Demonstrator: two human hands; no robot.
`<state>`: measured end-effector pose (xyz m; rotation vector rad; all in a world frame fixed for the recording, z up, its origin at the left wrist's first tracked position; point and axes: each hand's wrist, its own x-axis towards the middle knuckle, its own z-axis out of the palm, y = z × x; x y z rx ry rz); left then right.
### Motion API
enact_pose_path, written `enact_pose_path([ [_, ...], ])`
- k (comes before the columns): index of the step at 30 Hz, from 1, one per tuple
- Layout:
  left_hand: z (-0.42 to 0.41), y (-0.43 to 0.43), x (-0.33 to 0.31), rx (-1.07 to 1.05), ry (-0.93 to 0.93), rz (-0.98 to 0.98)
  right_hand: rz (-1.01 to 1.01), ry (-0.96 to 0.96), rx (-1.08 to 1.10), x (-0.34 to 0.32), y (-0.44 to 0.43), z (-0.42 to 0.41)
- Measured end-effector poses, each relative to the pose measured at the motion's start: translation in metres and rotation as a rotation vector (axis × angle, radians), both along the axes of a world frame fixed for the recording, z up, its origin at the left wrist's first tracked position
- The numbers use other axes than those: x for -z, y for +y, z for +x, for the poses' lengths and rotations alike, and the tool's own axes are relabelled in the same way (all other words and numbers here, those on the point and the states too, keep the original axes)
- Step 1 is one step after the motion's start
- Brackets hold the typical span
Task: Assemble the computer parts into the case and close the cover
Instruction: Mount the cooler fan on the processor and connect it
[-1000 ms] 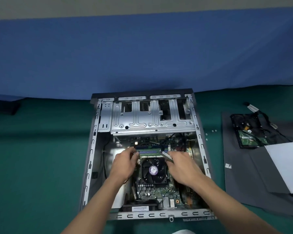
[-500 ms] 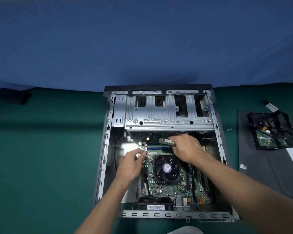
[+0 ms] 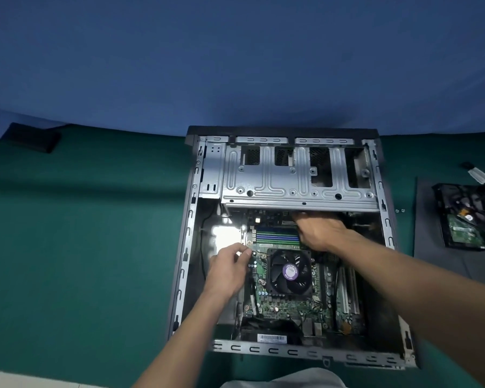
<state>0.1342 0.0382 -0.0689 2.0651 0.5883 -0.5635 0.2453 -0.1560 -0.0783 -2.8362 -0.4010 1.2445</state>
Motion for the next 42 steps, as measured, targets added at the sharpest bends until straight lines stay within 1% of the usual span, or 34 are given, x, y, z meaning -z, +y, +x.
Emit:
enact_pose_path([
  [2, 0.000, 0.001, 0.000, -0.008, 0.002, -0.013, 0.011, -0.012, 0.048, -0.001, -0.001, 0.005],
  [4, 0.002, 0.001, 0.000, -0.010, 0.001, -0.012, 0.018, -0.047, 0.158, -0.003, -0.001, 0.010],
  [6, 0.004, 0.000, 0.000, -0.007, -0.003, -0.006, -0.003, -0.129, 0.283, -0.005, 0.003, 0.011],
  [8, 0.005, -0.001, 0.000, -0.006, -0.009, 0.009, -0.034, -0.195, 0.320, -0.006, 0.007, 0.007],
  [10, 0.007, -0.001, -0.002, -0.007, -0.012, 0.025, -0.068, -0.168, 0.320, -0.008, 0.010, 0.003],
  [11, 0.009, -0.001, -0.002, -0.005, -0.015, 0.031, -0.047, -0.139, 0.352, -0.009, 0.010, 0.002],
  [13, 0.011, -0.002, -0.002, 0.002, -0.025, 0.047, 0.039, -0.096, 0.491, -0.010, 0.007, 0.004],
  [15, 0.015, -0.003, 0.000, 0.003, -0.040, 0.068, 0.067, -0.155, 0.640, -0.010, 0.000, 0.002],
  [17, 0.022, -0.006, 0.003, 0.002, -0.059, 0.080, 0.048, -0.238, 0.792, -0.009, -0.009, -0.004],
  [19, 0.030, -0.009, 0.006, 0.025, -0.068, 0.095, 0.071, -0.269, 0.918, -0.008, -0.017, -0.013],
  [24, 0.047, -0.015, 0.012, 0.060, -0.041, 0.138, 0.080, -0.290, 0.875, -0.004, -0.020, -0.023],
  [30, 0.052, -0.014, 0.013, 0.085, 0.005, 0.210, -0.012, -0.266, 0.792, -0.005, -0.021, -0.020],
  [37, 0.054, -0.012, 0.012, 0.062, 0.048, 0.165, -0.079, -0.285, 0.653, -0.004, -0.022, -0.022],
  [39, 0.055, -0.012, 0.013, 0.059, 0.062, 0.163, -0.051, -0.279, 0.616, -0.004, -0.020, -0.022],
  [42, 0.061, -0.014, 0.017, 0.045, 0.086, 0.163, 0.109, -0.265, 0.515, -0.006, -0.014, -0.025],
])
